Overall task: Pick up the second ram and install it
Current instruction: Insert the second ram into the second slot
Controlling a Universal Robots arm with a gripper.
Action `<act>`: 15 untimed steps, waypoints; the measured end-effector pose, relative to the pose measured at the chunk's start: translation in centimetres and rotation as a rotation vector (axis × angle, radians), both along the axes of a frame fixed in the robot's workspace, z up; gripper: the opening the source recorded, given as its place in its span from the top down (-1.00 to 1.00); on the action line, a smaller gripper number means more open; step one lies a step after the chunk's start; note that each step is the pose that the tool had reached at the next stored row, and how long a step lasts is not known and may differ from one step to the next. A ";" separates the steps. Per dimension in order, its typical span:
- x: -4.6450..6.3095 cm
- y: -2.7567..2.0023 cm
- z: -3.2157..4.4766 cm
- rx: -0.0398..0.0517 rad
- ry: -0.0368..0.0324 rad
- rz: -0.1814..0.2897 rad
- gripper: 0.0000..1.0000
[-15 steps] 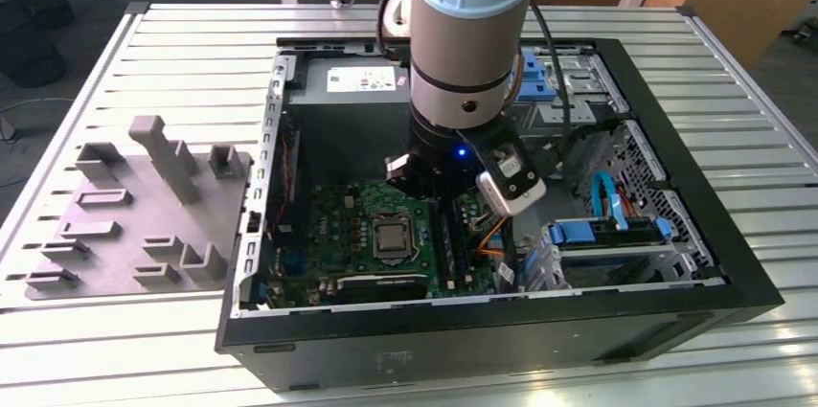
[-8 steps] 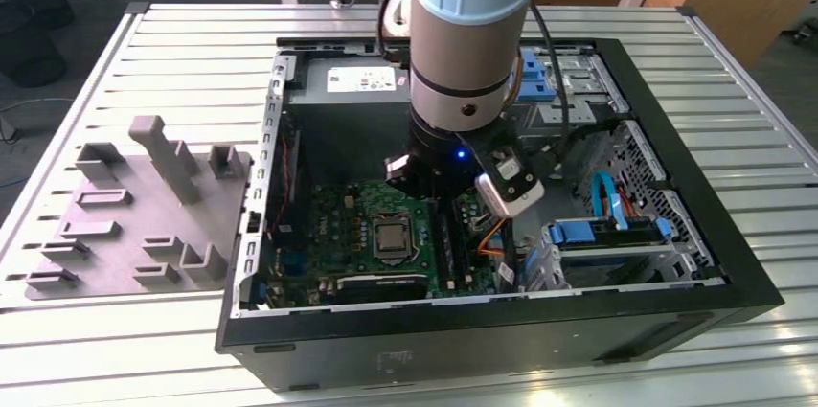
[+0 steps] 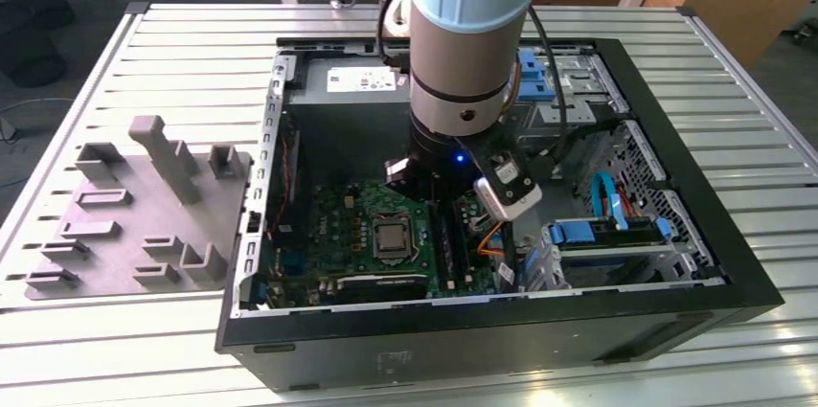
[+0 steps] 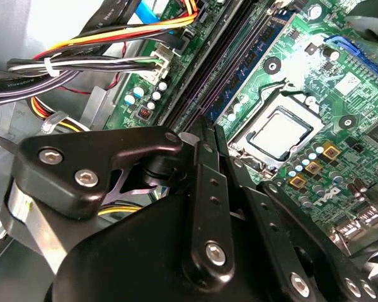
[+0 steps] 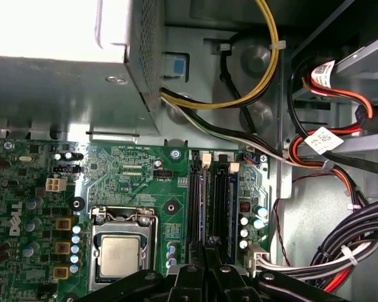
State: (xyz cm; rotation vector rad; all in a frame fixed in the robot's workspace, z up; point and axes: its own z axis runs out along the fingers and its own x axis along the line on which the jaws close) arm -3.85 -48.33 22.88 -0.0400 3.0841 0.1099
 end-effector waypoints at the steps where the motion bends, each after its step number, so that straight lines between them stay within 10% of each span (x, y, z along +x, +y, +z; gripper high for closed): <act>1: 0.0 0.00 -0.02 0.0002 -0.0001 0.000 0.75; 15: 0.0 0.00 -0.52 0.0002 -0.0001 0.000 0.75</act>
